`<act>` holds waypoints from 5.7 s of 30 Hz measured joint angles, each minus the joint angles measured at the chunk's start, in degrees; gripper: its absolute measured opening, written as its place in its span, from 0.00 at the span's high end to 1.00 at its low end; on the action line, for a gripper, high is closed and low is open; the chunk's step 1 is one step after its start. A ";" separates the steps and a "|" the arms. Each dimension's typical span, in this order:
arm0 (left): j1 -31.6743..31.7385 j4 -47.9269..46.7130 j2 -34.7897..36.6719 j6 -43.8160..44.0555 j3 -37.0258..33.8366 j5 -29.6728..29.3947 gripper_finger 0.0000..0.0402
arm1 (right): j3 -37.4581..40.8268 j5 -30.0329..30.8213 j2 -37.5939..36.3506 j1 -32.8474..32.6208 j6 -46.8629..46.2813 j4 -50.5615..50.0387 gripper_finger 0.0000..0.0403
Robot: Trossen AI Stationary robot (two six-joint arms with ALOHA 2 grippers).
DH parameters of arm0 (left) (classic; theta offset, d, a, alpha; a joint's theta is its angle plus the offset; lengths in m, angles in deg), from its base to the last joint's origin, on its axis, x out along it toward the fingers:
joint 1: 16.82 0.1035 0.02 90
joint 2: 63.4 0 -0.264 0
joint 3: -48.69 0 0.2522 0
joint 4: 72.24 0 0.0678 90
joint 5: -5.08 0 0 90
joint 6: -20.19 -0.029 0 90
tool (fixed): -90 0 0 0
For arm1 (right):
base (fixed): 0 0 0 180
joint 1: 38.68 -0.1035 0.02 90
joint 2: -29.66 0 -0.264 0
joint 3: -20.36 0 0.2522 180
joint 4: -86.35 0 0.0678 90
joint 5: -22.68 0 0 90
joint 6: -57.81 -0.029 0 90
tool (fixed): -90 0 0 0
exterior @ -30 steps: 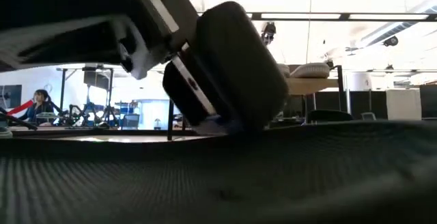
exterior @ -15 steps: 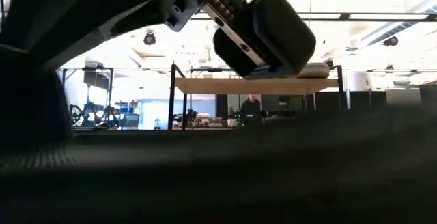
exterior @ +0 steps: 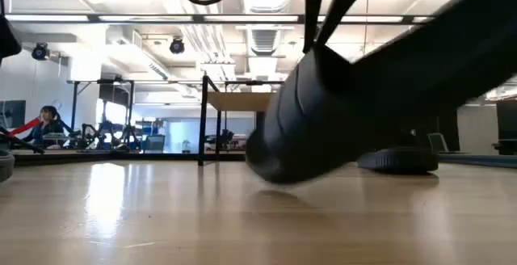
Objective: Pick and place slides into the shelf
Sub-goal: Put the black slide under the shelf
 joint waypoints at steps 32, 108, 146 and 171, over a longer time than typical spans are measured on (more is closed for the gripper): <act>5.16 -0.37 0.09 0.92 -3.16 -2.51 0.77 | 7.57 -14.82 -0.91 8.93 28.07 -2.21 0.47; 40.76 20.39 -28.50 -36.49 21.28 7.33 0.99 | 50.63 -11.12 -32.96 -10.03 6.67 35.20 0.97; 36.55 10.30 -0.28 -30.06 0.31 -1.90 0.99 | 46.19 -10.11 -19.04 9.58 23.56 24.19 0.97; 27.66 -8.73 0.14 -28.51 2.32 18.13 0.99 | 45.54 -8.11 -28.98 -1.12 35.65 41.23 0.97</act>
